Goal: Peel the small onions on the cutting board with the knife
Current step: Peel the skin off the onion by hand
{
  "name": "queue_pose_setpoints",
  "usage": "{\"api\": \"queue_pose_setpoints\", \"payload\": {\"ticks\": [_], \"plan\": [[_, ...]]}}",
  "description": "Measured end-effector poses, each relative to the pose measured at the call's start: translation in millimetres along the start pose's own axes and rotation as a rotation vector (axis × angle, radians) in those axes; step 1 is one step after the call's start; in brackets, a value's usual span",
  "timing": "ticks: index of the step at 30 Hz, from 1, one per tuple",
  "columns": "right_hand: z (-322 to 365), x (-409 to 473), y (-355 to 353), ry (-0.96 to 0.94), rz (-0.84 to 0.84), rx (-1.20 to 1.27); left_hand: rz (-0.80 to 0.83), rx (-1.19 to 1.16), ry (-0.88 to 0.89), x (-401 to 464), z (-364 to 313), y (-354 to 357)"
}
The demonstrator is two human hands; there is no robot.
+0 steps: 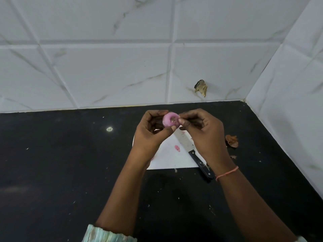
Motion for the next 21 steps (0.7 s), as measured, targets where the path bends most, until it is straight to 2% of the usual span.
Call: {"api": "queue_pose_setpoints", "payload": {"ticks": [4, 7, 13, 18, 21], "plan": [[1, 1, 2, -0.142, -0.025, -0.142, 0.019, -0.006, -0.008, 0, 0, 2], [2, -1, 4, -0.169, -0.033, -0.176, -0.004, -0.009, -0.025, 1, 3, 5], [-7, 0, -3, 0.000, -0.097, -0.121, 0.008, -0.058, -0.052, 0, 6, 5], [-22, 4, -17, 0.133, -0.217, -0.086, 0.064, -0.320, -0.103, 0, 6, 4], [-32, 6, -23, 0.180, -0.106, -0.207, 0.074, -0.398, -0.111, 2, 6, 5]]}}
Point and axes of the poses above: each hand's wrist, its own x-axis towards the middle knuckle, its own y-axis out of the palm, z = x × y, the point moved 2 cm from there along x, towards the middle knuckle, and after that the axes turned 3 degrees about z, right-handed, at the moved point
